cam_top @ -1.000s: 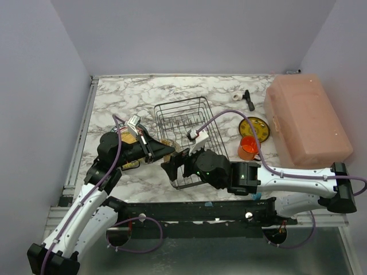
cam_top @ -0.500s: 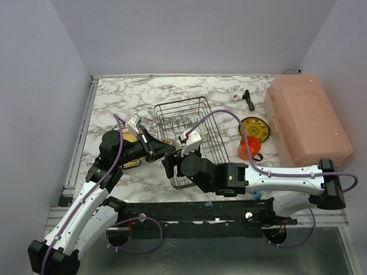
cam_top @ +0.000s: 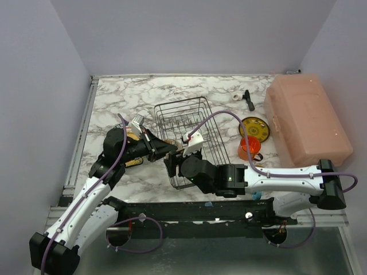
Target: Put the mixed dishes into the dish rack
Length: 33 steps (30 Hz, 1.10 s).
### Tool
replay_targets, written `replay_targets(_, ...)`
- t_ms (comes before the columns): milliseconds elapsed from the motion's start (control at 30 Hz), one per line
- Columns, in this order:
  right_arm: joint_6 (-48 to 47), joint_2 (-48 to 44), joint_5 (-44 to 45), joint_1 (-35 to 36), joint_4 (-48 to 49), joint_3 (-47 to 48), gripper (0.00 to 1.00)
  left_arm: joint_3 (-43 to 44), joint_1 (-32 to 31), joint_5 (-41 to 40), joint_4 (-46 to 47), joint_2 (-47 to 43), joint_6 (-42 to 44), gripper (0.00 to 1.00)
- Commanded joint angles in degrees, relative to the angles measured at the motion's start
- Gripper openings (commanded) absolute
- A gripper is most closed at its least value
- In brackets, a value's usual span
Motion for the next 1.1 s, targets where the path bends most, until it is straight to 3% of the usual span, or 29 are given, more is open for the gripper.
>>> replay_targets(0,1.0,-1.4,3.2,0.8,3.3,-1.5,0.01,2.5,-1.3,-1.8,1.2,1.8,-2.2,0.00)
replay_targets(100,2.0,-3.0,4.1,0.8,3.8,-3.0,0.00,3.2,-2.3,-2.3,1.2,3.5,-2.2,0.00)
replay_targets(200,2.5,-4.9,5.0,0.8,5.3,-5.1,0.00,3.2,-2.9,-2.5,1.7,5.3,-2.2,0.08)
replay_targets(400,2.9,-8.2,7.4,0.8,7.1,-8.6,0.00,1.7,-3.7,-6.0,1.6,5.3,-2.2,0.43)
replay_targets(600,3.5,-8.7,10.8,0.8,4.7,-9.2,0.00,1.5,-3.8,-7.2,0.4,6.1,-0.6,0.66)
replay_targets(933,9.0,-12.6,16.5,0.6,-12.9,-9.2,0.00,5.3,-2.7,-13.7,-14.6,-1.2,13.8,0.97)
replay_targets(1067,11.2,-14.2,15.6,0.1,-18.5,-9.9,0.00,7.4,-1.1,-14.9,-19.1,-4.2,19.3,0.99)
